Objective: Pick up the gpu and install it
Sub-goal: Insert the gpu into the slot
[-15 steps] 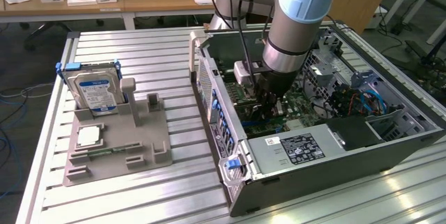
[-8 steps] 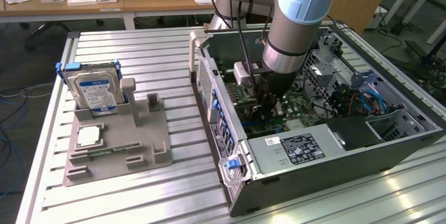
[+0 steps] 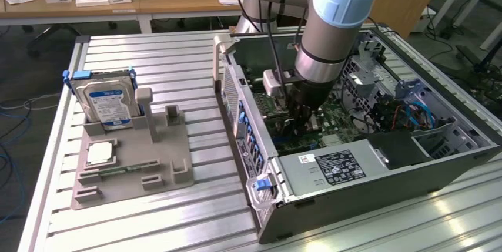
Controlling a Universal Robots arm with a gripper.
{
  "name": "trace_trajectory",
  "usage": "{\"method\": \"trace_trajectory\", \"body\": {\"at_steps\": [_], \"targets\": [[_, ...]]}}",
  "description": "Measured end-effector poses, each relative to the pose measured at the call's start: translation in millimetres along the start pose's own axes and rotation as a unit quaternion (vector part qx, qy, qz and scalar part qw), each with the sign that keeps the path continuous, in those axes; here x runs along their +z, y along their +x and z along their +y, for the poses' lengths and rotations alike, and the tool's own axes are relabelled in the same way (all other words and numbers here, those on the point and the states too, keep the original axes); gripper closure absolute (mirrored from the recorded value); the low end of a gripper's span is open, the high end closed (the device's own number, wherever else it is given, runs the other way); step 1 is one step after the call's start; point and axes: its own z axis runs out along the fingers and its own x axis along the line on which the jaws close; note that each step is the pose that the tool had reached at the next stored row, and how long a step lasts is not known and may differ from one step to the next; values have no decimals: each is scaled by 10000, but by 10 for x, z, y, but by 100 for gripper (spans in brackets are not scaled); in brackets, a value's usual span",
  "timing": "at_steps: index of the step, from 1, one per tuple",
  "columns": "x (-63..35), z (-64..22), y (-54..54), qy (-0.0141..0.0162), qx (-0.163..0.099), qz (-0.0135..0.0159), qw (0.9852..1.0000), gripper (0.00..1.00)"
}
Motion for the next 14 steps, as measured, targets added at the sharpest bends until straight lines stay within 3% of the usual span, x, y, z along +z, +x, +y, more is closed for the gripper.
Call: {"method": "trace_trajectory", "body": {"at_steps": [14], "targets": [[31,8,2,-2,-1,2,10000,72]]}}
